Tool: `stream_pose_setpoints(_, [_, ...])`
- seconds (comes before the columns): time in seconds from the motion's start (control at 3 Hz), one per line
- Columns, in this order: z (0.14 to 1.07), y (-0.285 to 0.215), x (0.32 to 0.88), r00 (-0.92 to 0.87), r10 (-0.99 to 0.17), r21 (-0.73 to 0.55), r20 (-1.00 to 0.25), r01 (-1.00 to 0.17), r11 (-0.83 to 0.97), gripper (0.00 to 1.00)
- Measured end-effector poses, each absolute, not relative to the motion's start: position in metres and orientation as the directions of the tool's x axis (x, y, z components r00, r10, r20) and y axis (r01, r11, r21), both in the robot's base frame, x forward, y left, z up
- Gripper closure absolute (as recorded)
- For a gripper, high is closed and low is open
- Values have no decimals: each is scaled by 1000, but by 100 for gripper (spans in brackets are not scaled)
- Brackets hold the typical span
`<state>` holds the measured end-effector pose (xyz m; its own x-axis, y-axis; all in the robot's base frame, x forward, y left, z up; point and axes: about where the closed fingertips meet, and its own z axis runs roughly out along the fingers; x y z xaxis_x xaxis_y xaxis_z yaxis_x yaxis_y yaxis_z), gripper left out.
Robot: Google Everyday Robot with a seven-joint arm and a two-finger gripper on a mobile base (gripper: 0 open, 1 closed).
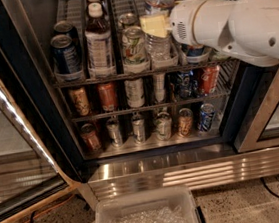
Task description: Pick water bottle from top shelf of fridge
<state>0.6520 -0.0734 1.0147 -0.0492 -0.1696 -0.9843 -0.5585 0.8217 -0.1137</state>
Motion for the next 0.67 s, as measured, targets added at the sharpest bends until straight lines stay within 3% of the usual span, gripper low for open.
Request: stream_pose_setpoints(0.67, [1007, -88, 646, -92, -198, -108, -976, -581, 807, 100])
